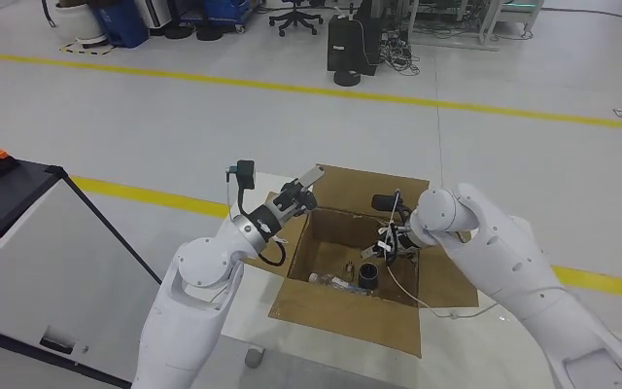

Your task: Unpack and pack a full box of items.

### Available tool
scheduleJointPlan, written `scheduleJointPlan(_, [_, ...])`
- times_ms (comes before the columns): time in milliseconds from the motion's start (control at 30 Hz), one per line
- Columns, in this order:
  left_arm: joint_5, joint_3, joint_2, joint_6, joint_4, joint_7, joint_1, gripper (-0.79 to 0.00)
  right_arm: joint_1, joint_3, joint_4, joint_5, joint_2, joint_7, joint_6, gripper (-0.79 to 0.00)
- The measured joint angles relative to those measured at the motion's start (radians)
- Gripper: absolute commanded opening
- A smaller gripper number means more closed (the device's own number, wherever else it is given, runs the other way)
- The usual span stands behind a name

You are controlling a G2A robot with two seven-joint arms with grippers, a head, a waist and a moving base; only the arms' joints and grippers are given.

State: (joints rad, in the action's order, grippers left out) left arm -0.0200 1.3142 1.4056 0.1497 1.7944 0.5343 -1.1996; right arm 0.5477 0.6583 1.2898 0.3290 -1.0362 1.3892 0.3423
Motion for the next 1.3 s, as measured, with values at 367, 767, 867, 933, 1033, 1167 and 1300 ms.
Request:
scheduleJointPlan(367, [0.0, 0.0, 0.0, 0.0, 0.0, 0.0, 0.0, 0.0, -0.044, -0.077, -0.089, 0.044, -0.048, -0.012, 0.0, 0.0])
scheduleJointPlan(767, [0.0, 0.0, 0.0, 0.0, 0.0, 0.0, 0.0, 0.0, -0.08, -0.167, -0.2, 0.102, -0.121, -0.044, 0.069, 0.0])
scheduleJointPlan(867, [0.0, 0.0, 0.0, 0.0, 0.0, 0.0, 0.0, 0.0, -0.083, -0.181, -0.222, 0.111, -0.135, -0.046, 0.071, 0.0])
scheduleJointPlan(933, [0.0, 0.0, 0.0, 0.0, 0.0, 0.0, 0.0, 0.0, -0.083, -0.187, -0.231, 0.111, -0.143, -0.046, 0.067, 0.0])
scheduleJointPlan(1033, [0.0, 0.0, 0.0, 0.0, 0.0, 0.0, 0.0, 0.0, -0.083, -0.187, -0.238, 0.11, -0.151, -0.048, 0.057, 0.0])
scheduleJointPlan(1167, [0.0, 0.0, 0.0, 0.0, 0.0, 0.0, 0.0, 0.0, -0.077, -0.179, -0.223, 0.137, -0.147, -0.056, 0.04, 0.0])
scheduleJointPlan(1300, [0.0, 0.0, 0.0, 0.0, 0.0, 0.0, 0.0, 0.0, -0.054, -0.16, -0.195, 0.161, -0.132, -0.077, -0.011, 0.0])
